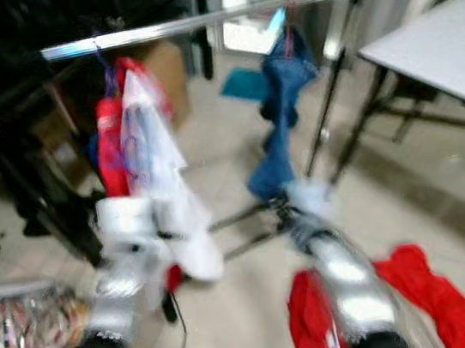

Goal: Hang hanger

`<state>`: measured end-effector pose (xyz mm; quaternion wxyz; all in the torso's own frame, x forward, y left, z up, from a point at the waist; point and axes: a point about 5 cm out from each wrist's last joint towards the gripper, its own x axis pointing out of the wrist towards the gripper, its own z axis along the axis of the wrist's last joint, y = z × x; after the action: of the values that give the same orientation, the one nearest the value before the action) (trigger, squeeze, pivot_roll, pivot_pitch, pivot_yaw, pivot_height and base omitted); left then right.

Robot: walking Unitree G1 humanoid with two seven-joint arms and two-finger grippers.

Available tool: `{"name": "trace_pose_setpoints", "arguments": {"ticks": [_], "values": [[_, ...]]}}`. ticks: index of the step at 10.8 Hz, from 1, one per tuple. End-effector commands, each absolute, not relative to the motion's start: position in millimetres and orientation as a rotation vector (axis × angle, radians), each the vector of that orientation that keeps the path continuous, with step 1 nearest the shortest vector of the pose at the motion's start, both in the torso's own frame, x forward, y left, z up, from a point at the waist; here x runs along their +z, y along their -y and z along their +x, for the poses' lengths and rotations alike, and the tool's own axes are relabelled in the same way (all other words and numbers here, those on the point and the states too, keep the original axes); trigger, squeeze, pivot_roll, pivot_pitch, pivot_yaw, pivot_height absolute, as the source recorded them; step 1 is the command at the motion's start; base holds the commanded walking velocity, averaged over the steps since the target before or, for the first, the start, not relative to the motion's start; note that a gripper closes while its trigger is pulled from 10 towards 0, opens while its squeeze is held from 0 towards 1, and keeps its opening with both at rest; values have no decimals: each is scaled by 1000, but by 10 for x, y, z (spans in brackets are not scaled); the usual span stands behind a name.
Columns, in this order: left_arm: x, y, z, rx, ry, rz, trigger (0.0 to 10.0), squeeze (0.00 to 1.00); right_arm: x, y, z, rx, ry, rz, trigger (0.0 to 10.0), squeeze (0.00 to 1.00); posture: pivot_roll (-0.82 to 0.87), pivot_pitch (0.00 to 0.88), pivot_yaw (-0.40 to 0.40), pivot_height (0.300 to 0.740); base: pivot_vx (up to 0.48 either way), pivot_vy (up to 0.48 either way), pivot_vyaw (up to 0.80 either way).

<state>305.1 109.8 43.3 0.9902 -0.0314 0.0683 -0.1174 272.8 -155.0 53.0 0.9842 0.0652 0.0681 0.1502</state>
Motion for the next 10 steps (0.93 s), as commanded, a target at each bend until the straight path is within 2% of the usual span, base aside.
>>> {"name": "trace_pose_setpoints", "arguments": {"ticks": [1, 4, 6, 10], "values": [[517, -1256, 3101, -201, -90, -37, 10000, 0, 622, 1403, 2778, 346, -102, 141, 10000, 0, 174, 0, -19, 740, 416, 0, 0], [510, -1247, 3098, -206, -93, -37, 10000, 0, 619, 1406, 2771, 345, -104, 140, 10000, 0, 170, 0, -19, 740, 414, 242, 0], [509, -1234, 3099, -213, -95, -32, 10000, 0, 616, 1417, 2769, 340, -105, 139, 10000, 0, 166, 0, -16, 740, 383, 0, 0], [520, -1206, 3090, -239, -83, -34, 10000, 0, 609, 1406, 2755, 338, -107, 142, 10000, 0, 167, 0, -10, 740, 0, 0, 0]]}}
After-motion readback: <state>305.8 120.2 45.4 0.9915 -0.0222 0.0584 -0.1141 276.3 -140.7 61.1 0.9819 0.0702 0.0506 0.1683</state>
